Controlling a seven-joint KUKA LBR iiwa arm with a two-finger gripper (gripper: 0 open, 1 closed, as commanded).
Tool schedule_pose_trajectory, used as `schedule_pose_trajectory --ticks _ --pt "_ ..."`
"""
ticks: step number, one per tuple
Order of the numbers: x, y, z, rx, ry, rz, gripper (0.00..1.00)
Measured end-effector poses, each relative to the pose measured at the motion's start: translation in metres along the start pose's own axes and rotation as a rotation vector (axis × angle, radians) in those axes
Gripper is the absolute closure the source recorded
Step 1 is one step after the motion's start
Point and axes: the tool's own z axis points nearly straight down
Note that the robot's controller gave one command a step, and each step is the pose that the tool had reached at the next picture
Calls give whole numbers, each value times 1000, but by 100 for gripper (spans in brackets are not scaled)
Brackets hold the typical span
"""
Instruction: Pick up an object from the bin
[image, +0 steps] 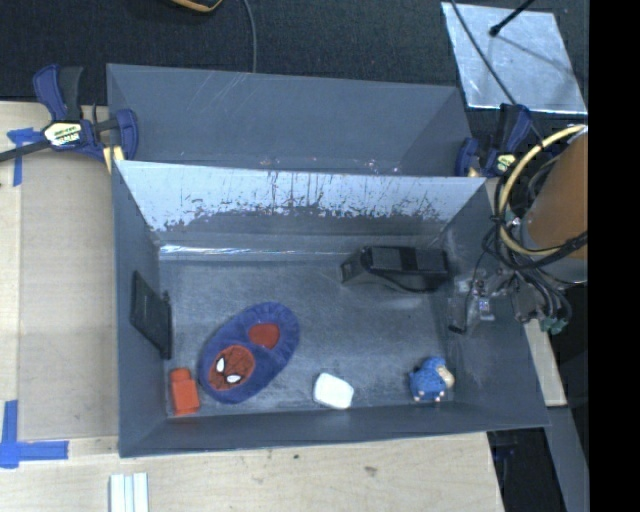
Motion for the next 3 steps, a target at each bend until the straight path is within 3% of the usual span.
schedule_pose_trajectory --ticks 1,2,3 --pt "2 0 5 -2 10 -1 0" --pt "14 31 32 -4 13 -146 0" --pt "28 12 53 -4 13 -353 0"
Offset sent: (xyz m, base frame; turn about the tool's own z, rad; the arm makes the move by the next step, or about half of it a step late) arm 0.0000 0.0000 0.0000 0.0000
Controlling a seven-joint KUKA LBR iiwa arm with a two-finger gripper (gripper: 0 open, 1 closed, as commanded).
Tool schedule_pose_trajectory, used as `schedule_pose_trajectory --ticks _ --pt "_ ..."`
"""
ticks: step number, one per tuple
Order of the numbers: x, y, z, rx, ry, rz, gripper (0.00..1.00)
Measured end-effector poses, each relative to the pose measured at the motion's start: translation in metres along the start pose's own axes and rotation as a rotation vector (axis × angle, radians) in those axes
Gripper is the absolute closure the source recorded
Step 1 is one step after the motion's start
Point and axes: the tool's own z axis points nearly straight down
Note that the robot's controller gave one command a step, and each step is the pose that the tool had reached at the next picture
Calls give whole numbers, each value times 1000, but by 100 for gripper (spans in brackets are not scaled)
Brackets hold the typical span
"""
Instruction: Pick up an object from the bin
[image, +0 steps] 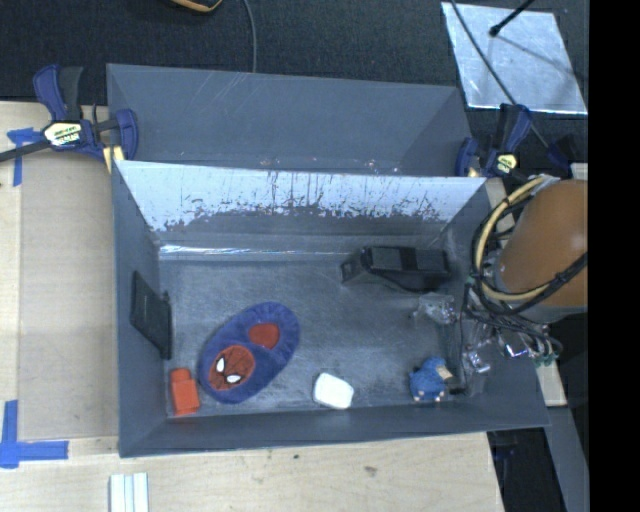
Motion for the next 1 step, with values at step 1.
schedule_pose_trajectory --ticks 1 --pt "0 0 71 7 -17 -38 0"
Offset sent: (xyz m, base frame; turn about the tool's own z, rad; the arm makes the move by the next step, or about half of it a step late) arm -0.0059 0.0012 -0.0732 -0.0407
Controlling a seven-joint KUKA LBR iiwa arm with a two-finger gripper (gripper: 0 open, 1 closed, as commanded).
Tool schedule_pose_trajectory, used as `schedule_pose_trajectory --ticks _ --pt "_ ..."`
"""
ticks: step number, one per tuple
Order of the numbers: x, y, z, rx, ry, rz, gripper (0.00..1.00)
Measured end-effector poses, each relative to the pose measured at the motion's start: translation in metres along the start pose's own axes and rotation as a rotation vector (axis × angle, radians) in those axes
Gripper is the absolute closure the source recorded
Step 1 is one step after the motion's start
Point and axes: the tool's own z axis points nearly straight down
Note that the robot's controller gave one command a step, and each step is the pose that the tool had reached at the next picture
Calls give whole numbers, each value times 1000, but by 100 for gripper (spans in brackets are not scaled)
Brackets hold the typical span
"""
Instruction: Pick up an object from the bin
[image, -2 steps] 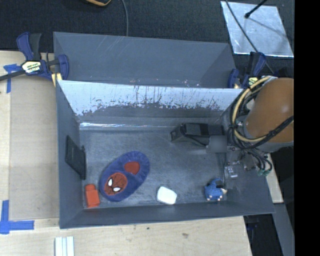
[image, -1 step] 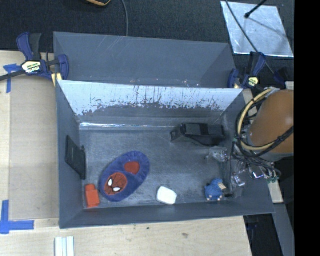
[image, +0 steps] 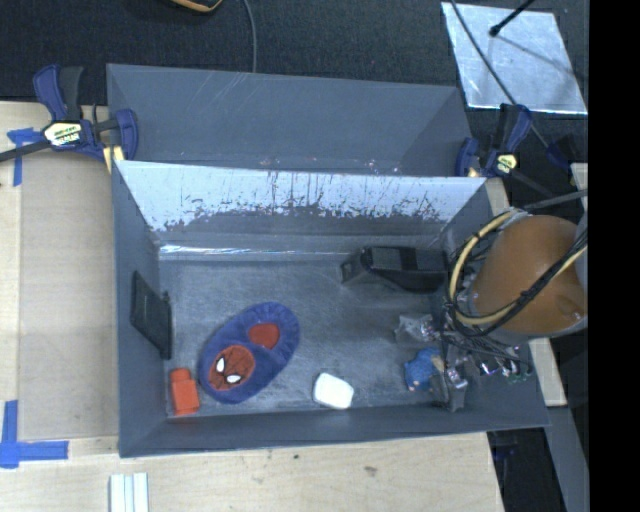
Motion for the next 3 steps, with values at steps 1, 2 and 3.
schedule_pose_trajectory --ticks 1,2,3 --pt "3 2 0 -5 9 -3 100" --pt "-53 21 -92 -4 4 -53 100" --pt "-38 -6 -192 -1 6 -27 100"
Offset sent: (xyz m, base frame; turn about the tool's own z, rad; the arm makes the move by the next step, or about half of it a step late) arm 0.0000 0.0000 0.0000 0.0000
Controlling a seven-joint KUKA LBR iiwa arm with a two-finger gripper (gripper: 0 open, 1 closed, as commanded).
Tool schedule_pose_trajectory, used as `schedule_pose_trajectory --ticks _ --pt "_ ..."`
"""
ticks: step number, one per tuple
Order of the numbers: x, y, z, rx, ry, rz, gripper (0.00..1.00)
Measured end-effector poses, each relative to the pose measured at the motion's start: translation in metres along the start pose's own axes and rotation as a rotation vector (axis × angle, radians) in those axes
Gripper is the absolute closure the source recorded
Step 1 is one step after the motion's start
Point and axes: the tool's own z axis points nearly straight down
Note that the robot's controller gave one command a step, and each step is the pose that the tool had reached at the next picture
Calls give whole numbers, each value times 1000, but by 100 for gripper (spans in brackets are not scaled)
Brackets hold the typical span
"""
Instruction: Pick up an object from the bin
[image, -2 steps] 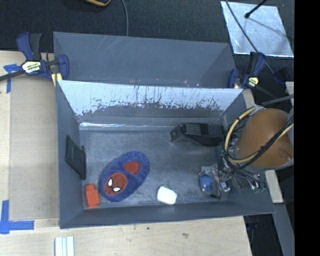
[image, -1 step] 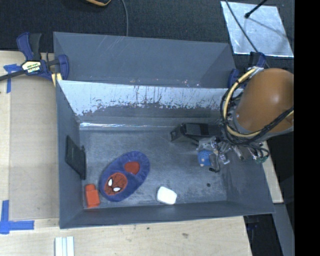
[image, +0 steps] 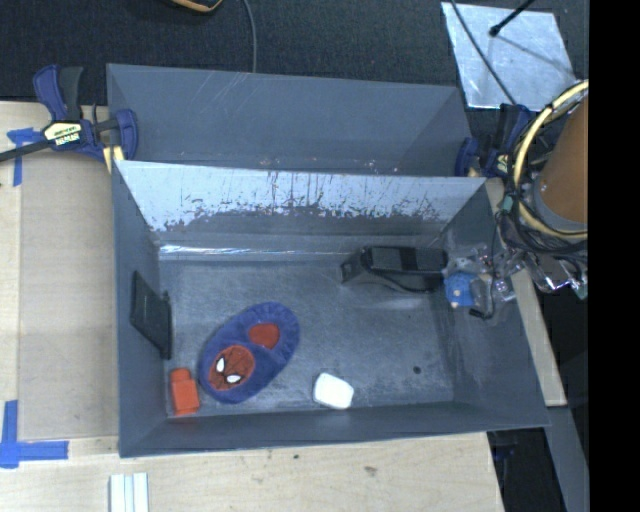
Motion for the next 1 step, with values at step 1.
schedule_pose_trajectory --ticks 1 --pt "-6 -33 -14 -4 4 -317 100"
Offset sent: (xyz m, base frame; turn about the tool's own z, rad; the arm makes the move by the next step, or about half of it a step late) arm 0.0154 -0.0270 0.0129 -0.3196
